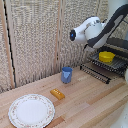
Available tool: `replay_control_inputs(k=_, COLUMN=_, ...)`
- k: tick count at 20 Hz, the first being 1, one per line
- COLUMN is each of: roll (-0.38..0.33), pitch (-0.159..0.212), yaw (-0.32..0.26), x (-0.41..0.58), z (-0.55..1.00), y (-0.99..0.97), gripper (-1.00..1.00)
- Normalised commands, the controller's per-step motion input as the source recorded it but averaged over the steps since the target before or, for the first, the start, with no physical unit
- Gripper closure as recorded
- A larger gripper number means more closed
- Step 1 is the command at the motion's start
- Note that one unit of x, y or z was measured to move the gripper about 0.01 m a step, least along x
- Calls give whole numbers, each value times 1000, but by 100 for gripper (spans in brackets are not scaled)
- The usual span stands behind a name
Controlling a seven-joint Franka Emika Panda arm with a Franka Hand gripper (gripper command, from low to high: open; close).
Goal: Please reach out your grabber to the yellow dish. Tenderly grip the yellow dish using your grabber. Set the yellow dish on the baking sheet. Posit your grabber on the rim of the baking sheet carrying the yellow dish. Mindfully slide the baking sheet with the yellow dish into the oven. Let go of your grabber's hold on the baking sheet's edge when it is entirely in the oven.
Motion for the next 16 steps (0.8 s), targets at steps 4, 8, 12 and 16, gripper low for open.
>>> replay_control_inputs(k=4, roll=-213, pitch=97, yaw=216, x=281, z=-367, y=190, gripper=-100)
replay_control_inputs(k=8, roll=-112, pitch=154, yaw=205, x=303, z=-319, y=167, gripper=-100)
replay_control_inputs(k=12, roll=6, pitch=167, yaw=167, x=296, z=-321, y=-8, gripper=-100)
replay_control_inputs(k=16, roll=82, pitch=209, yaw=95, x=270, z=-396, y=-89, gripper=-100)
